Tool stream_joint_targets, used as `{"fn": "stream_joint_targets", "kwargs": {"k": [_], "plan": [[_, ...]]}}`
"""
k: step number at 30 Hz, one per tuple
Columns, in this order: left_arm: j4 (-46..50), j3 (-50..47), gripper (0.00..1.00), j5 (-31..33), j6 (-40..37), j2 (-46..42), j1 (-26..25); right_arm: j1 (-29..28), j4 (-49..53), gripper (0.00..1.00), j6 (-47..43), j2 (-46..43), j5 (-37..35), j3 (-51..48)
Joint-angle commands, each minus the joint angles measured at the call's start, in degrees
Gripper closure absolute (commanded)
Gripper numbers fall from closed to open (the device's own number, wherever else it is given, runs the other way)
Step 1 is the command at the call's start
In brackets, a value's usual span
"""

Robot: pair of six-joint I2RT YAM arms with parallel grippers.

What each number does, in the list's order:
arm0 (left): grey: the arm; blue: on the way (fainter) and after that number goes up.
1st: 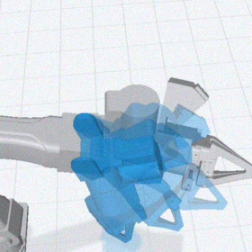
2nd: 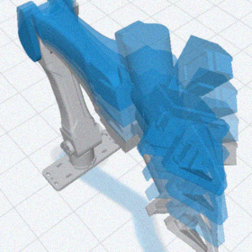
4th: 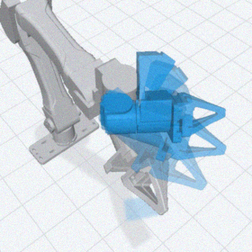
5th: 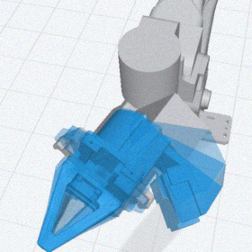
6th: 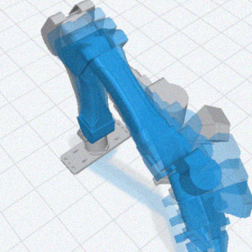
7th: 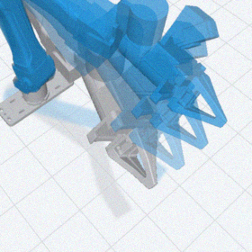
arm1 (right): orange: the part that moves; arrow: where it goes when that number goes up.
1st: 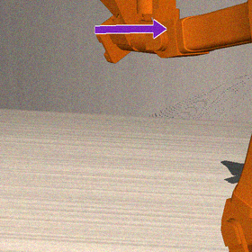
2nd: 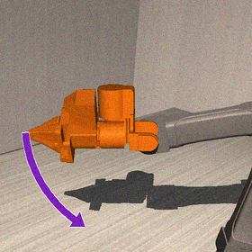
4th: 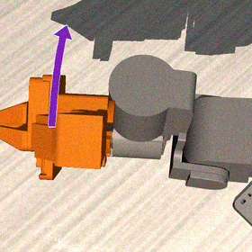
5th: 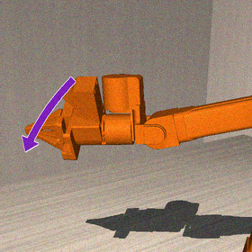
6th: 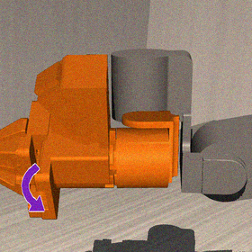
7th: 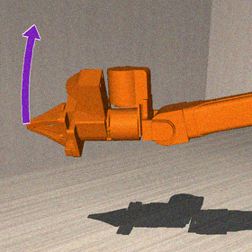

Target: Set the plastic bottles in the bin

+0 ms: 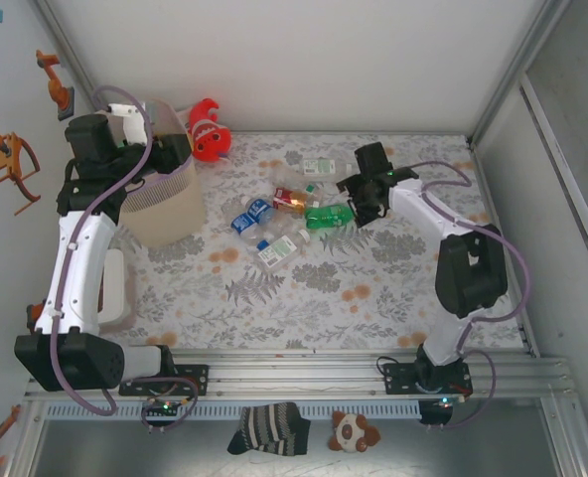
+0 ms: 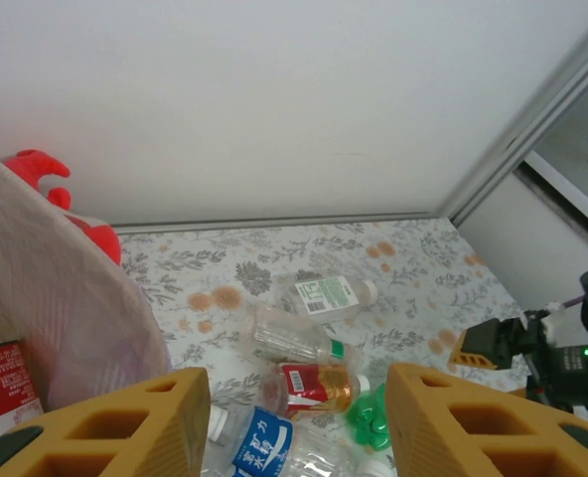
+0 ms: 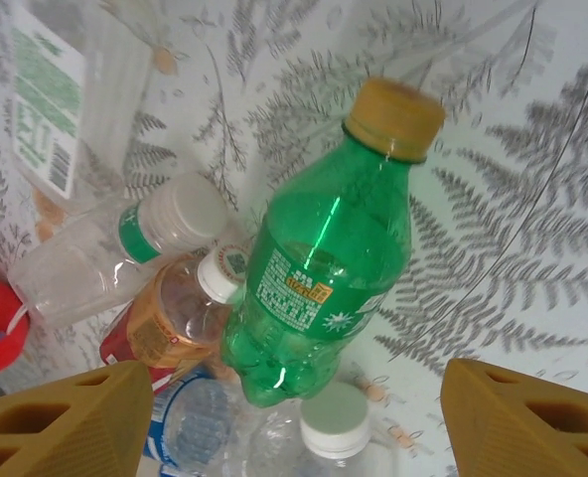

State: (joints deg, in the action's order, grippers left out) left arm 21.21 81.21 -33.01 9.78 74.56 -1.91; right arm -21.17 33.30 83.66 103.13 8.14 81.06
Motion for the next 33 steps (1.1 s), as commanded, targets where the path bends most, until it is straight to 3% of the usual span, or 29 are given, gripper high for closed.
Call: {"fn": "stream_joint_targets", "kwargs": {"k": [1, 9, 16, 33], "plan": [[-0.78, -0.15, 0.51, -0.65, -0.51, -1.75, -0.28, -0.02, -3.26, 0.23, 6.48, 2.77, 5.52, -0.37], [0.2, -0.44, 0.49, -0.55, -1.84, -2.41, -0.37, 0.27, -6.32, 0.18, 11.52, 8.3, 7.07, -0.47], [0.42, -0.53, 0.49, -0.46, -2.21, -2.84, -0.37, 1.02, -7.84, 0.19, 13.59, 12.0, 7.3, -0.03], [0.22, -1.4, 0.49, -0.47, -1.47, -3.51, -0.37, 1.99, -12.3, 0.34, 15.33, 13.28, 7.97, -3.13]]}}
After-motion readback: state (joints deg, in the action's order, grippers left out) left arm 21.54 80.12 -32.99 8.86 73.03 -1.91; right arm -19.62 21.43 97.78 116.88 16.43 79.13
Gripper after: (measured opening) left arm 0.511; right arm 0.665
